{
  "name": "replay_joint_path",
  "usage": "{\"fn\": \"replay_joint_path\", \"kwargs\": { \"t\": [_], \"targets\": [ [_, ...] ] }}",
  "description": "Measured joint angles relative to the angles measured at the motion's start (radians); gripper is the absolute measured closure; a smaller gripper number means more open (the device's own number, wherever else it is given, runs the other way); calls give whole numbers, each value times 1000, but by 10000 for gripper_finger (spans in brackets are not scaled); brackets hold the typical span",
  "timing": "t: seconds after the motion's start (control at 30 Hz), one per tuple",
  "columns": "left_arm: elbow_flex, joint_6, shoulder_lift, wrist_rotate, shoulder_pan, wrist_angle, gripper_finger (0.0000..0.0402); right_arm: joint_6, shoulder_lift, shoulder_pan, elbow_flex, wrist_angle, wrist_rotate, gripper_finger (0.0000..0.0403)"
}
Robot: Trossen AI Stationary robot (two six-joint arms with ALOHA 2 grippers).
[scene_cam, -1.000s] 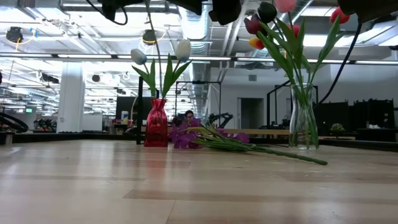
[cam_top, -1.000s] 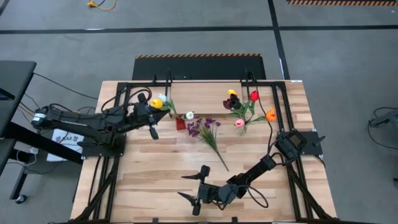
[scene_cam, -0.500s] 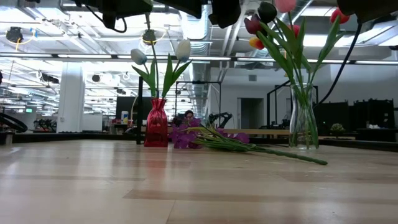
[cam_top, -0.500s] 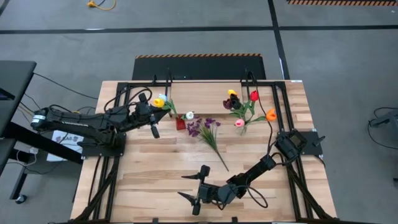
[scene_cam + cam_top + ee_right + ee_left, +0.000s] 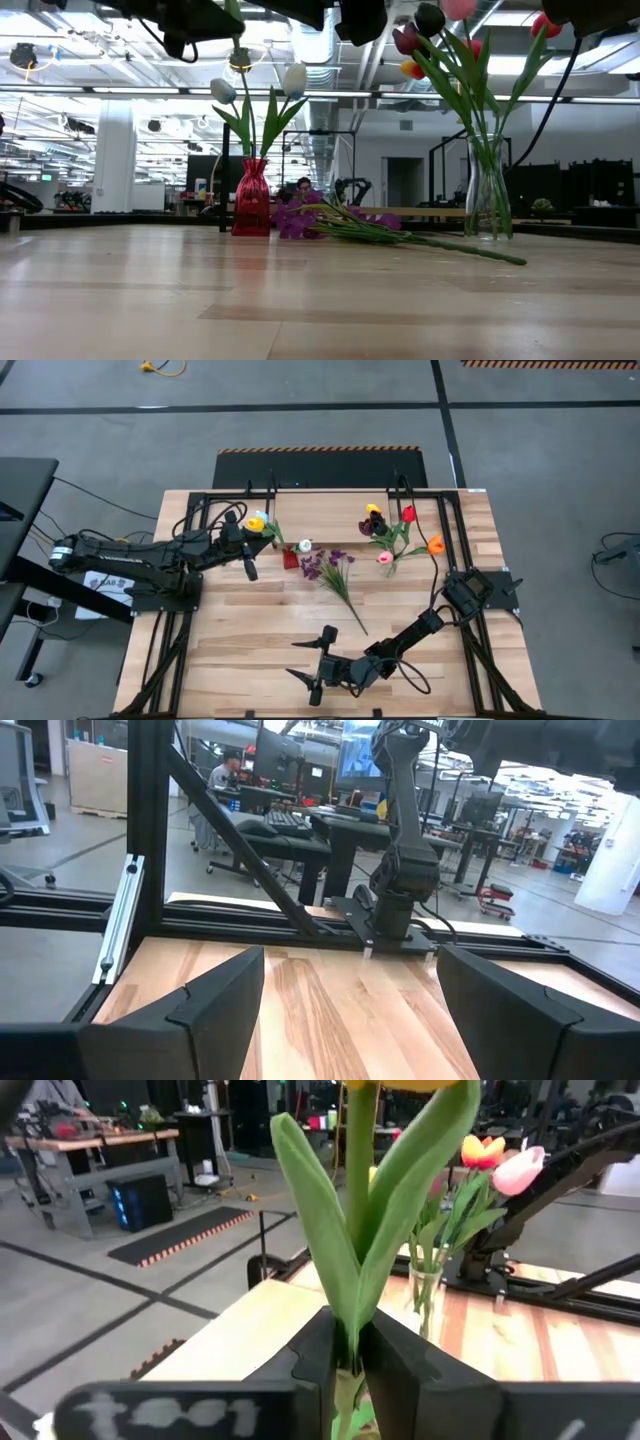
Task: Pick and place flowers into a vace then onto a shelf
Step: Put the yellow flower into the red vase
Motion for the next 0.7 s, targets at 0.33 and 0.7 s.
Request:
{"fn": "replay_joint_path", "kwargs": {
  "t": [0.33, 0.7],
  "targets": [
    [1, -20, 0, 58, 4, -36, 320, 0, 0, 0, 0, 0, 0, 112],
    [1, -89, 0, 56, 4, -211, 204, 17, 0, 0, 0, -6, 0, 112]
  ]
}}
